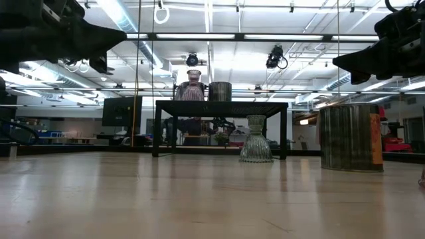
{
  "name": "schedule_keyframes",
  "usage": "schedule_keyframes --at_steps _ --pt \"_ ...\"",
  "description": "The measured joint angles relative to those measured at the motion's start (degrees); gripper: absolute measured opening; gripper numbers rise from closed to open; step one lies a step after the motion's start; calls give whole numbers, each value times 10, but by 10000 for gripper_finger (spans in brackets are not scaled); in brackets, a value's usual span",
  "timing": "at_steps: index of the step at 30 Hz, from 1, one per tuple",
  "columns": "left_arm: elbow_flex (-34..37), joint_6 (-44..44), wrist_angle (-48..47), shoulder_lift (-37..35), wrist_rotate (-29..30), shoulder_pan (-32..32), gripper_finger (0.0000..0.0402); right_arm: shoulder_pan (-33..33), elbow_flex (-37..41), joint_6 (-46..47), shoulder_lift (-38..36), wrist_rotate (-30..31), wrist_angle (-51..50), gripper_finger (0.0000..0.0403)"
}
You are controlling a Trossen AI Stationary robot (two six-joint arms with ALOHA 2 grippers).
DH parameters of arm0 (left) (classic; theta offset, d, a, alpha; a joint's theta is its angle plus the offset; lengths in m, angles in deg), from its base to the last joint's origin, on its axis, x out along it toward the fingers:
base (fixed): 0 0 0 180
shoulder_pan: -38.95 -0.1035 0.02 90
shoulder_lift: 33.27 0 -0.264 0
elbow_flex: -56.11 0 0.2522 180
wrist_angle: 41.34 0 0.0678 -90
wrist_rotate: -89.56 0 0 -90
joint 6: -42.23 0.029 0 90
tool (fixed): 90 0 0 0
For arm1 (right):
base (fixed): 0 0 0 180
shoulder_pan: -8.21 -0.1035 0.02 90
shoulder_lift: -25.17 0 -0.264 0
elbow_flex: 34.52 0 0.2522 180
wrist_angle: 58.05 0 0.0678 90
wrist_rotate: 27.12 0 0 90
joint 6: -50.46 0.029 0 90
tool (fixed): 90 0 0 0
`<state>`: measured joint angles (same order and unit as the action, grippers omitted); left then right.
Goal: Pick & Place candle stick holders
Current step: Put the silver scented candle on the shelf
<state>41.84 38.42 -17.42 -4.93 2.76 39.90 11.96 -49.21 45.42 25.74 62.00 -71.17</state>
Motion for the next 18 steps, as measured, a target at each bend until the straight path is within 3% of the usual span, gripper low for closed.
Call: schedule_keyframes --at_steps 8,18 --pt "0 19 -42 -6 -9 21 0 0 0 0 0 0 0 20" --pt "0 35 -160 -81 -33 11 0 0 0 0 0 0 0 20"
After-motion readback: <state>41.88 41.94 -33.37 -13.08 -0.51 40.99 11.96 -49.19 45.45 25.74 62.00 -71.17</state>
